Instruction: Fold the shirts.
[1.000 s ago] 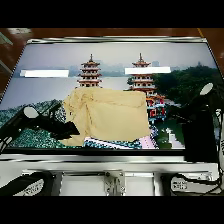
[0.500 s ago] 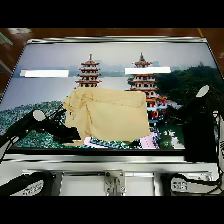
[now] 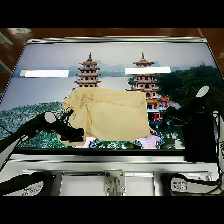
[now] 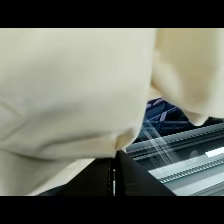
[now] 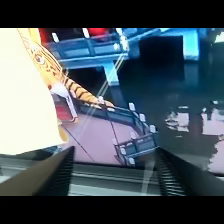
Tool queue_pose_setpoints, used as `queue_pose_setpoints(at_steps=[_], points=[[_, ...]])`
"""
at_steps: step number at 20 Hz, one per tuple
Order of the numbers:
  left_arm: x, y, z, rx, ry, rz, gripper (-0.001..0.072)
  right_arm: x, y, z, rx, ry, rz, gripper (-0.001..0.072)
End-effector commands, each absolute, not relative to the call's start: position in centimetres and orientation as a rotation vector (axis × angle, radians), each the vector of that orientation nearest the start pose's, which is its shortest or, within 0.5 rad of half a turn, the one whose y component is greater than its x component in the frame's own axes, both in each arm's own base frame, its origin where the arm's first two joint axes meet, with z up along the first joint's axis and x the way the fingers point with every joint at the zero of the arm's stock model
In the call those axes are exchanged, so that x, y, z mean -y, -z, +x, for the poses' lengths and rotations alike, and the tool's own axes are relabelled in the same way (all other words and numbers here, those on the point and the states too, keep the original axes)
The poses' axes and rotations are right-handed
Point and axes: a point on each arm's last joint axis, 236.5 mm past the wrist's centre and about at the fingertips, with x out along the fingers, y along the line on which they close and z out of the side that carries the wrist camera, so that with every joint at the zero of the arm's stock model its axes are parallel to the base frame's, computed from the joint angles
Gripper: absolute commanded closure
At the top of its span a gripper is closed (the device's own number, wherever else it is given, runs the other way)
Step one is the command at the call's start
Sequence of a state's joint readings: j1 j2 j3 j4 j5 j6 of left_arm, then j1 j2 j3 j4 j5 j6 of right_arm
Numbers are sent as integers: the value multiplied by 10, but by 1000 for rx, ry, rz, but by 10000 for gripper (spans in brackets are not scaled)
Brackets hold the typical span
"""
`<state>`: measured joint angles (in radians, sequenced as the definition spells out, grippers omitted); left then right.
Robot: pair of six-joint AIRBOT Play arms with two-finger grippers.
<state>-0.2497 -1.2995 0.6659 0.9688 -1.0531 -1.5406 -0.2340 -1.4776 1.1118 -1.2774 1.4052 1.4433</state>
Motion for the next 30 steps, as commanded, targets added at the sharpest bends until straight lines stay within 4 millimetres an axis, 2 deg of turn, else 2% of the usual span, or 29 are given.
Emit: queue_pose_setpoints(at_steps=[1, 4, 6, 10, 12, 13, 16, 18, 19, 20, 21, 22, 23, 24, 25, 26, 27, 28, 29, 30], points=[[175, 98, 234, -1648, 377, -407, 665, -19, 70, 306, -1706, -199, 473, 28], [162, 73, 247, -1575, 380, -389, 665, -63, 78, 304, -1658, -317, 672, 28], [149, 63, 248, -1548, 369, -361, 666, -69, 92, 294, -1667, -296, 714, 29], [136, 41, 260, -1464, 351, -375, 665, -96, 118, 268, -1726, -305, 640, 29], [131, 27, 271, -1412, 343, -384, 665, -111, 126, 273, -1705, -281, 602, 31], [127, 18, 279, -1378, 344, -382, 665, -122, 126, 275, -1696, -282, 600, 65], [111, -17, 308, -1262, 345, -367, 665, -149, 118, 271, -1704, -350, 616, 658], [96, -58, 329, -1179, 355, -335, 666, -159, 93, 281, -1634, -486, 565, 656], [83, -89, 340, -1114, 340, -309, 667, -159, 68, 296, -1552, -533, 526, 656], [69, -128, 352, -1022, 315, -271, 667, -154, 34, 317, -1436, -566, 480, 656], [56, -178, 362, -896, 287, -227, 667, -146, -17, 343, -1266, -591, 417, 657], [44, -244, 366, -729, 268, -169, 667, -135, -77, 364, -1079, -599, 344, 657], [37, -310, 360, -567, 245, -133, 666, -118, -153, 380, -859, -568, 269, 656], [31, -383, 343, -383, 220, -94, 666, -97, -238, 384, -623, -507, 202, 656], [28, -448, 317, -209, 190, -74, 666, -79, -317, 375, -402, -438, 142, 656], [27, -499, 287, -68, 165, -84, 666, -62, -393, 353, -188, -360, 104, 656], [30, -543, 252, 64, 148, -89, 666, -50, -461, 318, 6, -290, 80, 656], [34, -572, 223, 165, 141, -84, 666, -43, -511, 280, 153, -239, 59, 656], [38, -593, 195, 249, 140, -78, 666, -42, -541, 247, 243, -210, 44, 656], [43, -604, 173, 304, 141, -71, 666, -42, -559, 220, 297, -185, 38, 656]])
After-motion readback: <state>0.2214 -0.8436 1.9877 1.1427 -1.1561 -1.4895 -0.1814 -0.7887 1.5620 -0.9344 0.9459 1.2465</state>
